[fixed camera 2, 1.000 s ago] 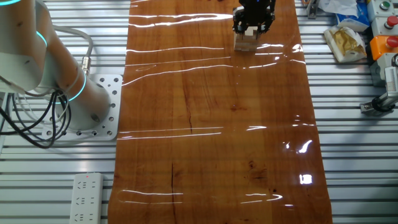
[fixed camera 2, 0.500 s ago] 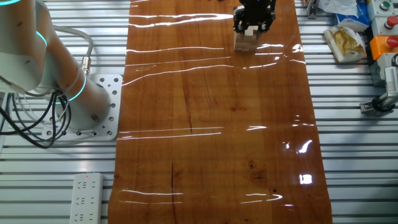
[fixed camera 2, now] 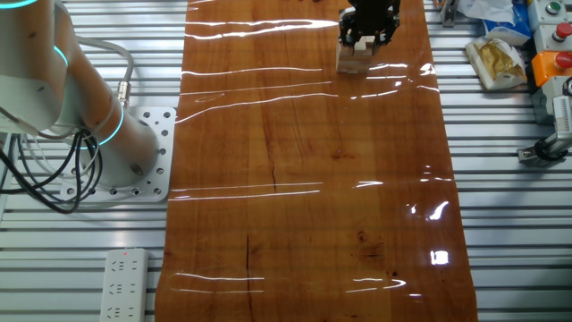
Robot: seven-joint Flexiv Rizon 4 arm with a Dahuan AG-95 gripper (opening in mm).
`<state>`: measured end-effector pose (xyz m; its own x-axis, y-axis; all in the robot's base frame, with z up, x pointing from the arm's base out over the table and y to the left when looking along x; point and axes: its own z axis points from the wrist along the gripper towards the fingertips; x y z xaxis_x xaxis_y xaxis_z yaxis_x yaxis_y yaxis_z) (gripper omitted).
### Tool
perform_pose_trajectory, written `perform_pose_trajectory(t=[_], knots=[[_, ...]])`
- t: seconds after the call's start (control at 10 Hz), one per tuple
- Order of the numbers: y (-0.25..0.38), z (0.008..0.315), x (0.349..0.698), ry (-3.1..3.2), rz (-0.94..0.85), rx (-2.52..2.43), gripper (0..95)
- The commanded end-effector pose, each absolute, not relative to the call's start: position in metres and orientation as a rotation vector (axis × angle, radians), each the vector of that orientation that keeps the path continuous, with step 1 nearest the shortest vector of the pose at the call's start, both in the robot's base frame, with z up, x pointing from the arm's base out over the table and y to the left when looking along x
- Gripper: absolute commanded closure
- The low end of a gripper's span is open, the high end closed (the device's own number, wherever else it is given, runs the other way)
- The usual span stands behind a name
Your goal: Play Jenga
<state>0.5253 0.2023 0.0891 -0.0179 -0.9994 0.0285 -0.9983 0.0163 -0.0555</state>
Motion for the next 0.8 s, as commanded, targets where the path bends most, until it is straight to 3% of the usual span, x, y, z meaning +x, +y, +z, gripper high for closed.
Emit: perform_pose_trajectory(t=[0.1,0.4,0.5,0.8], knots=[[0.2019,0.0893,0.5247,2.22,-0.094,-2.191,57.0],[0.2016,0.0891,0.5244,2.212,-0.094,-2.198,57.0],[0.2015,0.0891,0.5244,2.212,-0.095,-2.199,76.0],[0.2014,0.089,0.5243,2.208,-0.095,-2.2,76.0]])
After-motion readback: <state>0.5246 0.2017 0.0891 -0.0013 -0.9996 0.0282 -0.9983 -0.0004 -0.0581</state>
